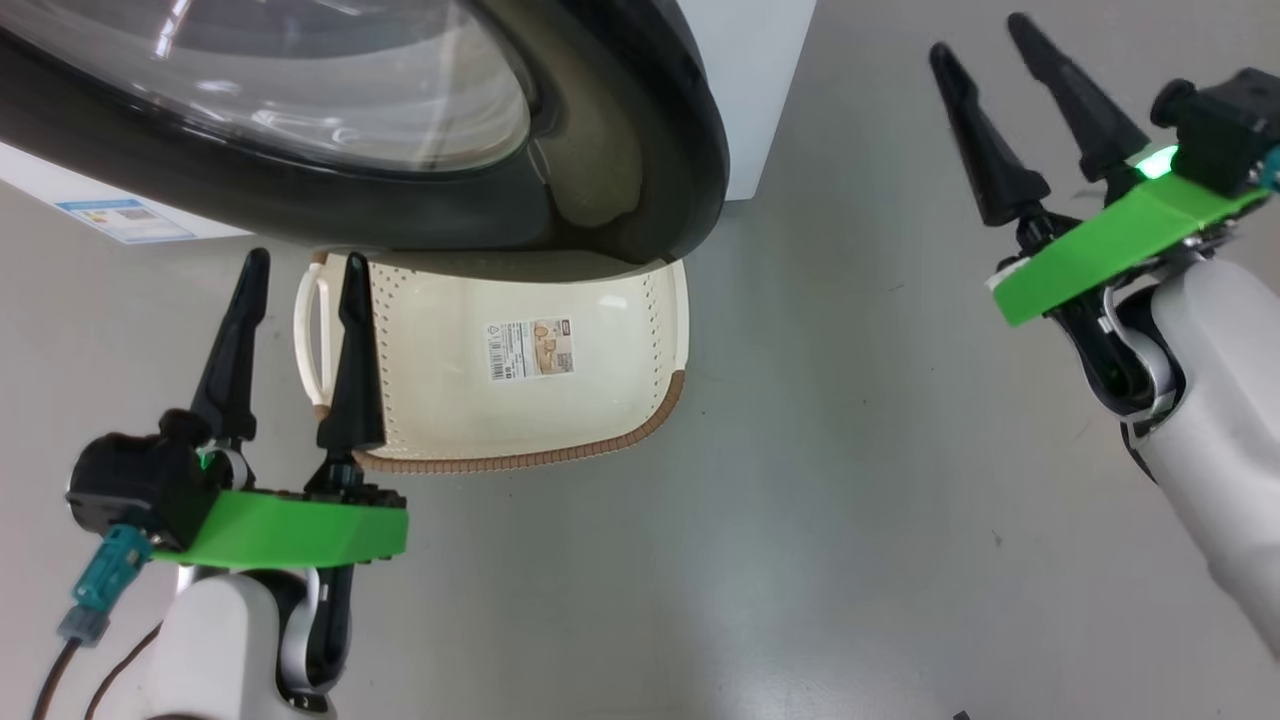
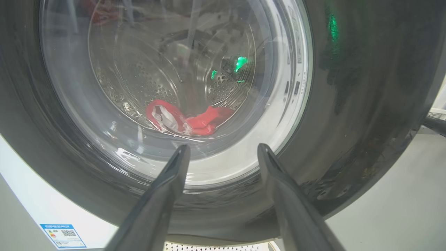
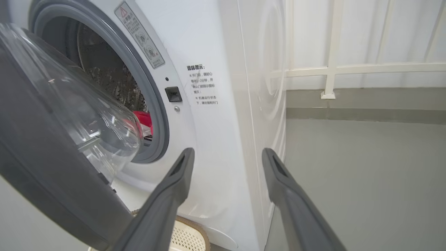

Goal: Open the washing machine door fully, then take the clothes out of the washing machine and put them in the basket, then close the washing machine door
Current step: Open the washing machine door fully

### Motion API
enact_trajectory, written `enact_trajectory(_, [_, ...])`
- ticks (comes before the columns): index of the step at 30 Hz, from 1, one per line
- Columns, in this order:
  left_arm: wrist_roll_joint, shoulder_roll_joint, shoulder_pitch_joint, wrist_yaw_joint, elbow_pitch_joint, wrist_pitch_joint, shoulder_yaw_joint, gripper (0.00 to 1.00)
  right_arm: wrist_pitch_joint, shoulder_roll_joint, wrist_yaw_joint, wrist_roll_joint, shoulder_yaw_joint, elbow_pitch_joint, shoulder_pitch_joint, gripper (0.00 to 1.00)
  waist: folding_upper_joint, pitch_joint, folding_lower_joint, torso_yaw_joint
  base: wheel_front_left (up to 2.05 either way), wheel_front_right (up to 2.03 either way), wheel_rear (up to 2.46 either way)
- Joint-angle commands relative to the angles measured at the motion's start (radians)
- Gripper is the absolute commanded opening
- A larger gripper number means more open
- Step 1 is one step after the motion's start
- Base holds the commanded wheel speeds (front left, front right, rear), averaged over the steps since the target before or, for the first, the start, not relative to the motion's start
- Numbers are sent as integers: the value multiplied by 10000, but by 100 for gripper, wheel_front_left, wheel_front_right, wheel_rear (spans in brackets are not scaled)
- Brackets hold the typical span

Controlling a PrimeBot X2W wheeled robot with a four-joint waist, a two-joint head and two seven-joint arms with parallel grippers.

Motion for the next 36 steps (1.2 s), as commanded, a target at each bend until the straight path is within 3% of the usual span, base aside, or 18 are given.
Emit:
enact_trajectory(1, [140,237,209,32,-319,-49,343,100,-73,282,50,-904,-674,-488,716,100,-1,6,0,-19,0,0,0])
enact_trajectory(7, [109,237,225,74,-361,-49,341,100,-76,1174,50,-3298,-2854,-1752,2122,100,-1,4,0,-9,0,0,0])
enact_trajectory(14, [74,237,205,91,-354,-49,350,100,-77,1978,50,-4680,-4276,-3067,3257,100,-1,-11,0,25,0,0,0])
enact_trajectory(22, [106,237,224,71,-434,-49,468,100,-77,2651,50,-5274,-4701,-3766,4178,100,-1,50,0,-58,0,0,0])
enact_trajectory(36, [126,237,247,35,-501,-49,560,100,-78,2791,50,-5529,-4473,-3822,4268,100,-1,94,0,-142,0,0,0])
